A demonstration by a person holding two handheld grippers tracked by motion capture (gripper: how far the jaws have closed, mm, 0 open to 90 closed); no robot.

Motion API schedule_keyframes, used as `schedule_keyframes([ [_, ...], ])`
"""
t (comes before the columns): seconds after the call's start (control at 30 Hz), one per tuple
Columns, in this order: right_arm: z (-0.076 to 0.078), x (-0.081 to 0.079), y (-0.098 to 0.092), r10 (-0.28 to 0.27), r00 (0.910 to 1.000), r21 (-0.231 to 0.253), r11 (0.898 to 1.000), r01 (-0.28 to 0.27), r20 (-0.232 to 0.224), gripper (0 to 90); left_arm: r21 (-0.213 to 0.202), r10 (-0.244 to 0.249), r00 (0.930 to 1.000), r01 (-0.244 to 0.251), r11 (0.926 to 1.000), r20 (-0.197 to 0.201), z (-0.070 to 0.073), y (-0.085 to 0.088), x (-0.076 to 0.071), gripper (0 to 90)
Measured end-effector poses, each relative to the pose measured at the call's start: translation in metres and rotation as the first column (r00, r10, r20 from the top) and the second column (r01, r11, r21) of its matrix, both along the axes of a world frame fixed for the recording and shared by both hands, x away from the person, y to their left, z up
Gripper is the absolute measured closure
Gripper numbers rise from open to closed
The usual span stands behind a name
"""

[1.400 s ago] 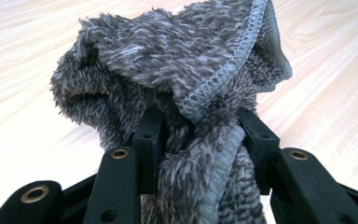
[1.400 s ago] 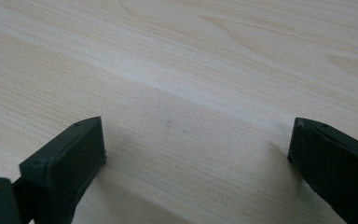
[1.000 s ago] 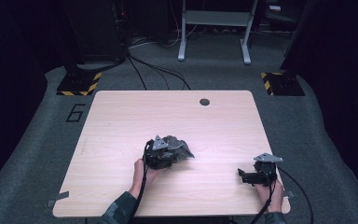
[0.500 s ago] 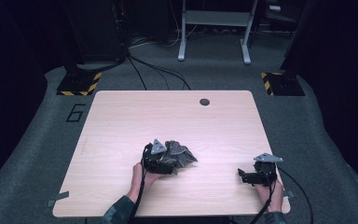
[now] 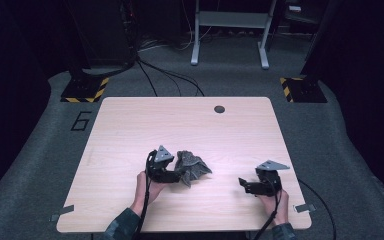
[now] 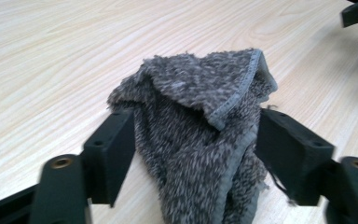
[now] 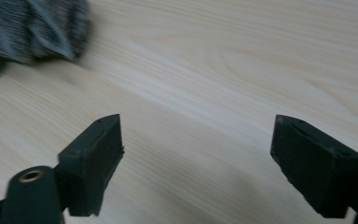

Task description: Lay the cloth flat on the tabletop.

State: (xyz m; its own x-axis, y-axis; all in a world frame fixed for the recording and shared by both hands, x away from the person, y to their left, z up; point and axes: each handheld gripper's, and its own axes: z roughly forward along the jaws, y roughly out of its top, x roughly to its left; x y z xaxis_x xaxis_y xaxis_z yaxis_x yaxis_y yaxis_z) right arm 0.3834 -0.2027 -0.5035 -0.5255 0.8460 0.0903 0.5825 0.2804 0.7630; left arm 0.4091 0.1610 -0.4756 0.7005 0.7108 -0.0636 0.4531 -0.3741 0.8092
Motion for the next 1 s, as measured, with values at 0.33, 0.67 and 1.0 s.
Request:
schedule_keyframes([
  [0.33, 0.005, 0.02, 0.076, 0.194, 0.9809, -0.007, 0.981, -0.194, 0.0, 45.5, -0.005, -0.021, 0.9994, 0.021, 0.9998, -0.028, -0.002, -0.004, 0.007, 45.8],
  [0.67, -0.002, 0.037, 0.102, 0.237, 0.9711, -0.032, 0.971, -0.238, -0.032, 74.6, -0.013, -0.036, 0.9985, 0.035, 0.9993, -0.042, -0.005, -0.006, 0.011, 71.7],
  [1.0, 0.006, 0.033, 0.098, 0.206, 0.9784, -0.042, 0.978, -0.206, 0.01, 87.9, -0.025, -0.027, 0.9992, 0.027, 0.9993, -0.031, -0.003, 0.001, 0.011, 86.5],
])
